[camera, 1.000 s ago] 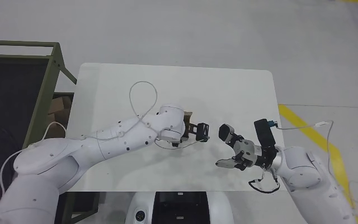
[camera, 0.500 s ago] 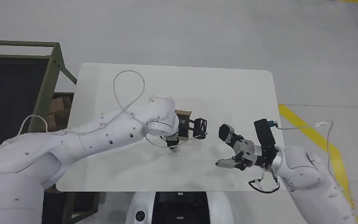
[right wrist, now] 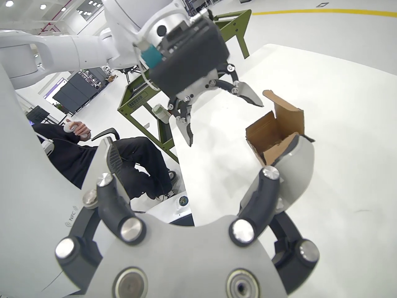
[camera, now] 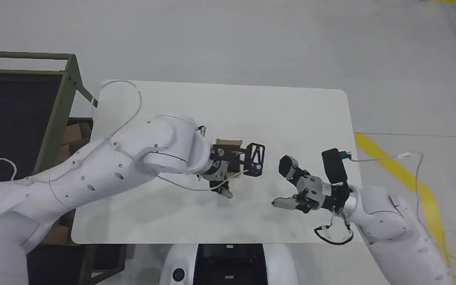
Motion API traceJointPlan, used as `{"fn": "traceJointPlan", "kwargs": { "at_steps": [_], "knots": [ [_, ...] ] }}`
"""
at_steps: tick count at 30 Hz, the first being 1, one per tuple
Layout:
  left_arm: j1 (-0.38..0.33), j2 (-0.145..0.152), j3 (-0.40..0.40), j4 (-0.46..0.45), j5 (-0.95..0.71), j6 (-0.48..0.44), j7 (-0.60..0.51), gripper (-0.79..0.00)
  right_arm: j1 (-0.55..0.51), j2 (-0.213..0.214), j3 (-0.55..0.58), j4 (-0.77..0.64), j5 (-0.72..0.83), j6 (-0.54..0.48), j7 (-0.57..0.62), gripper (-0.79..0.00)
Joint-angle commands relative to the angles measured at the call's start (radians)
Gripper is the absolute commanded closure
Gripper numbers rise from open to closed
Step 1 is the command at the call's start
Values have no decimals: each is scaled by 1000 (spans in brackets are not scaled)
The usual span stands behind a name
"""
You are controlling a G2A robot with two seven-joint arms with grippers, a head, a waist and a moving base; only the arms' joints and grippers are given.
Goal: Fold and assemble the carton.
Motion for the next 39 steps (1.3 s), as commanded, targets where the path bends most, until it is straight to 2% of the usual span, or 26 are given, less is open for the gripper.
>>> {"fn": "traceJointPlan", "kwargs": {
  "at_steps": [1, 10, 16, 23, 29, 33, 39],
  "knots": [
    [25, 20, -35, -18, -1, -5, 26, -785, 2, -1, -3, -5, -11, 34, -5, -785],
    [150, 104, -195, -69, 9, 0, 109, -785, 17, -2, -18, -8, -31, 105, 11, -785],
    [256, 152, -308, -75, -4, 26, 202, -785, 29, -6, -31, -27, -93, 269, 28, -785],
    [430, 217, -467, -46, -58, 30, 333, -785, 71, -13, -87, -53, -192, 470, 99, -785],
    [598, 264, -604, -17, -131, 13, 452, -785, 110, -21, -129, -56, -234, 572, 132, -785],
    [693, 287, -685, -3, -193, -14, 516, -785, 110, -21, -129, -56, -234, 572, 132, -785],
    [700, 289, -691, -8, -191, -17, 514, -785, 110, -21, -129, -56, -234, 572, 132, -785]
  ]
}}
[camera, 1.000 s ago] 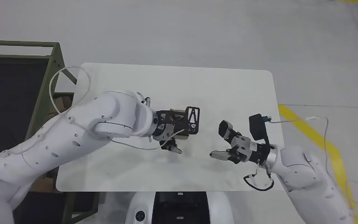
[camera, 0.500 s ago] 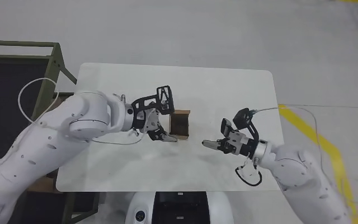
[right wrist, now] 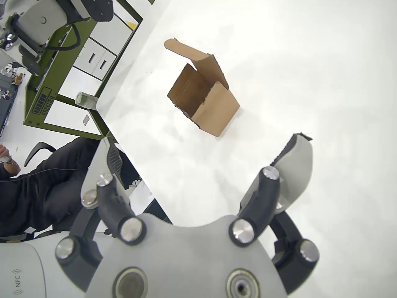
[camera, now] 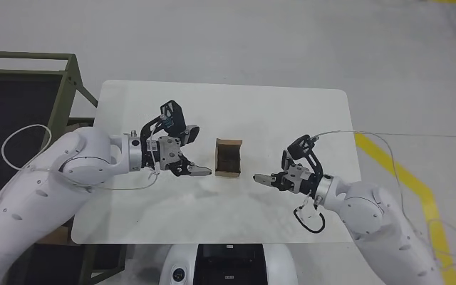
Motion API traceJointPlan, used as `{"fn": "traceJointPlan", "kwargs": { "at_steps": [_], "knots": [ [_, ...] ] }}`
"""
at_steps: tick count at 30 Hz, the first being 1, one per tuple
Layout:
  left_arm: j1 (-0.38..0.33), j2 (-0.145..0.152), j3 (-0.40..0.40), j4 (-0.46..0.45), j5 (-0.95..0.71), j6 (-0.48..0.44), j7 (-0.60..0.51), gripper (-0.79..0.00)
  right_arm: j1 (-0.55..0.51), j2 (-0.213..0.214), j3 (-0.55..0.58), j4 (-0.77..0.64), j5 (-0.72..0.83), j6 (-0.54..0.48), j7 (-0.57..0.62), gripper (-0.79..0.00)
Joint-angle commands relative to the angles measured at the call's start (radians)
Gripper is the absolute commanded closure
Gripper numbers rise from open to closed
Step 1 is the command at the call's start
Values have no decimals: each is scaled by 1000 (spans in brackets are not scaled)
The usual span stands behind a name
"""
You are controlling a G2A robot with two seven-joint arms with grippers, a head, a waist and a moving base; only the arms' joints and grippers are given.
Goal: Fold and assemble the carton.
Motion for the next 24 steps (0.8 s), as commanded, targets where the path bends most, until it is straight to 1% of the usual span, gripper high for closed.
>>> {"fn": "traceJointPlan", "kwargs": {
  "at_steps": [1, 6, 8, 10, 14, 18, 20, 24],
  "knots": [
    [0, 0, 0, 0, 0, 0, 0, -785, 0, 0, 0, 0, 0, 0, 0, -785],
    [4, -1, 1, 4, -2, 7, 11, -785, -2, 0, -1, 3, -2, 5, 0, -785],
    [17, -5, 5, 25, -16, 14, 28, -785, -1, 0, -5, 3, -17, 24, 21, -785],
    [23, -9, 5, 51, -24, 52, 32, -785, 10, -1, -10, 4, -30, 68, 55, -785],
    [38, -14, 4, 60, -10, 99, 26, -785, 53, -10, -51, -1, -97, 188, 78, -785],
    [66, -14, -17, 61, -6, 146, 24, -785, 97, -22, -114, 2, -162, 224, 70, -785],
    [87, -13, -31, 57, 12, 193, 26, -785, 117, -29, -137, 10, -178, 237, 56, -785],
    [114, -13, -46, 61, 15, 229, 9, -785, 129, -34, -147, 19, -173, 239, 42, -785]
  ]
}}
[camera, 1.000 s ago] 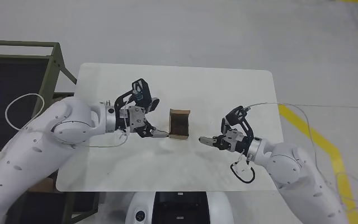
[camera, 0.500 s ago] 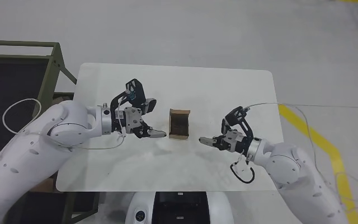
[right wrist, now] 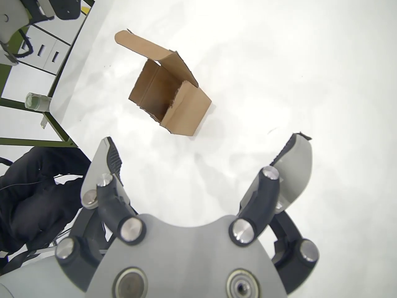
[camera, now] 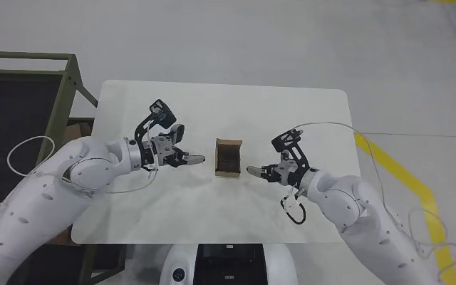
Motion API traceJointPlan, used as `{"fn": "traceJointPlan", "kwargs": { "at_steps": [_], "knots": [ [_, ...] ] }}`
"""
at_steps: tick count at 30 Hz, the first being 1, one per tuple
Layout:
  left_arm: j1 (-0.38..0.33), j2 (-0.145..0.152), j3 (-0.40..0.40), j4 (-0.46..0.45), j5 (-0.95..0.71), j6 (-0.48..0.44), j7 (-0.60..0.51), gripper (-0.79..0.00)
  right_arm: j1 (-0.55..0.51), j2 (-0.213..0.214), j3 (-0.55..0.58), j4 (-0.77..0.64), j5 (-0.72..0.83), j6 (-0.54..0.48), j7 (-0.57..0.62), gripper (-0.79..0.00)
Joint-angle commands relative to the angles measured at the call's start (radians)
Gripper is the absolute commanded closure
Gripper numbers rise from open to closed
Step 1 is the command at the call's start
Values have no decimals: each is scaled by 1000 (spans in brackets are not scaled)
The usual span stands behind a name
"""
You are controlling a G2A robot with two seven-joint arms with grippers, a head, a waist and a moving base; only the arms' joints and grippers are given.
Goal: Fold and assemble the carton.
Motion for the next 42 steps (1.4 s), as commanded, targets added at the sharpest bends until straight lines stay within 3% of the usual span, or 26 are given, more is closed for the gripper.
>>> {"fn": "traceJointPlan", "kwargs": {
  "at_steps": [1, 6, 11, 17, 27, 42],
  "knots": [
    [11, 0, -5, 3, 9, 20, -15, -785, 0, 0, 1, 0, 1, -1, 0, -785],
    [10, -9, 13, 8, 49, 81, -80, -785, 0, 0, 1, 0, 1, -1, 0, -785],
    [-37, -30, 66, 18, 94, 122, -151, -785, -2, -2, -9, 10, -17, 4, 5, -785],
    [-111, -71, 150, 59, 111, 165, -177, -785, 63, -20, -57, 61, -56, 116, 70, -785],
    [-236, -144, 282, 145, 160, 232, -215, -785, 182, -57, -143, 149, -59, 180, 126, -785],
    [-296, -204, 345, 195, 198, 265, -238, -785, 241, -85, -187, 205, -83, 196, 186, -785]
  ]
}}
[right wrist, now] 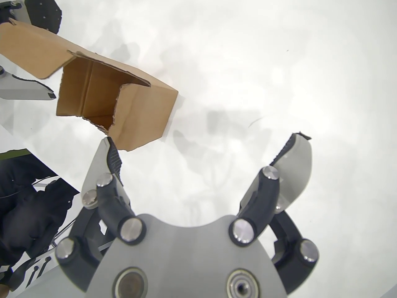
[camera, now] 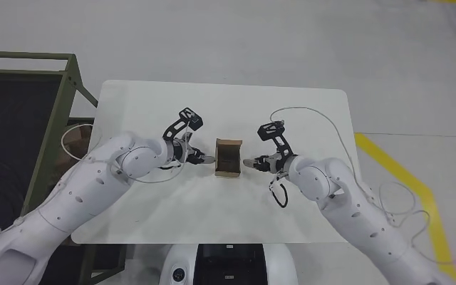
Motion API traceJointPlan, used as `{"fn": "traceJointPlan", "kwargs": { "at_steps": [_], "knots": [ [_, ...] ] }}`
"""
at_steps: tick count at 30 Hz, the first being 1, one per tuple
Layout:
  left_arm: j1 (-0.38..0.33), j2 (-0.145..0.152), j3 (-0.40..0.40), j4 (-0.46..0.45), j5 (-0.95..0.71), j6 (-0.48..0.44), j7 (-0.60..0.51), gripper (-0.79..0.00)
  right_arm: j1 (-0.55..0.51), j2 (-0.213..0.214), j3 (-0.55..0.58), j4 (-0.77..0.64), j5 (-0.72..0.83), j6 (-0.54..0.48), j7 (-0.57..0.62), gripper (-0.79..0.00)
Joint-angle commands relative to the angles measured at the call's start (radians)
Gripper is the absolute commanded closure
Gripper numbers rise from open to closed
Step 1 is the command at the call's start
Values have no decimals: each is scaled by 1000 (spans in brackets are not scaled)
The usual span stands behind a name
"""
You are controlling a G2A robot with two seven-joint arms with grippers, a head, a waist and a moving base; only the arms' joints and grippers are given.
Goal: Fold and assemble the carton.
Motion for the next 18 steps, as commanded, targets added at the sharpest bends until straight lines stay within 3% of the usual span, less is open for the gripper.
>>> {"fn": "traceJointPlan", "kwargs": {
  "at_steps": [1, 18],
  "knots": [
    [-3, -6, 4, 3, 4, 3, -2, -785, 3, -2, -5, 2, -7, -5, 9, -785],
    [-19, -46, 21, 26, 47, 18, -26, -785, 36, -28, -41, 30, -41, -10, 50, -785]
  ]
}}
